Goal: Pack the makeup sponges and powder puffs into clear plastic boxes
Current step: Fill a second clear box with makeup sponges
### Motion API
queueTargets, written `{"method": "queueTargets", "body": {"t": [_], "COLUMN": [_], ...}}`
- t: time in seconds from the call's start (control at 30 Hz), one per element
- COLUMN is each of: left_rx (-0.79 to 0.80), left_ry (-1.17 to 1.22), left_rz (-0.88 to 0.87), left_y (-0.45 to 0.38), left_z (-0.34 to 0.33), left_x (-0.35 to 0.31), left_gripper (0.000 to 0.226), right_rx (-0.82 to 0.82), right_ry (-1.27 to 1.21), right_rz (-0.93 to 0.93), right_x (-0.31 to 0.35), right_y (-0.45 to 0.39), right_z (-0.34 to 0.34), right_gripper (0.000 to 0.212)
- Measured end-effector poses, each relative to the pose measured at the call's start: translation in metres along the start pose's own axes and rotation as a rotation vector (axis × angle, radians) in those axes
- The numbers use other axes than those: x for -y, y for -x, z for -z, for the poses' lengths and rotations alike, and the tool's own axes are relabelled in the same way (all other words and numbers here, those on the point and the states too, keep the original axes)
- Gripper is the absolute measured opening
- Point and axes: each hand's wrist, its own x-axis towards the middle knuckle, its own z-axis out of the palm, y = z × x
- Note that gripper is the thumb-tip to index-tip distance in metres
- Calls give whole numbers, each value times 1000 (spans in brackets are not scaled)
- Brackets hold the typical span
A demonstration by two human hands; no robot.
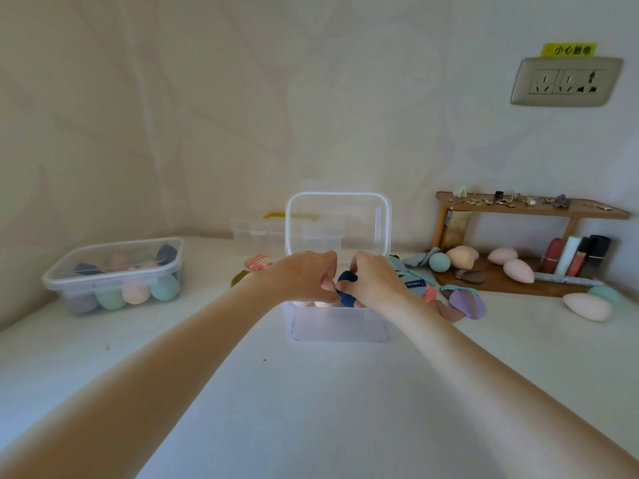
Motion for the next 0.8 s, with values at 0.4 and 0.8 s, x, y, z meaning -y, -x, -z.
{"method": "queueTargets", "body": {"t": [0.4,0.8], "left_rx": [-101,-133], "left_ry": [97,137], "left_rz": [-22,-20], "left_y": [-27,-38], "left_z": [-15,-26], "left_x": [-11,-15], "left_gripper": [29,30], "right_rx": [-370,-136], "right_ry": [64,347], "right_rz": [26,-448], "right_x": [-9,-120], "right_y": [-1,-47], "right_z": [35,27], "right_gripper": [22,40]}}
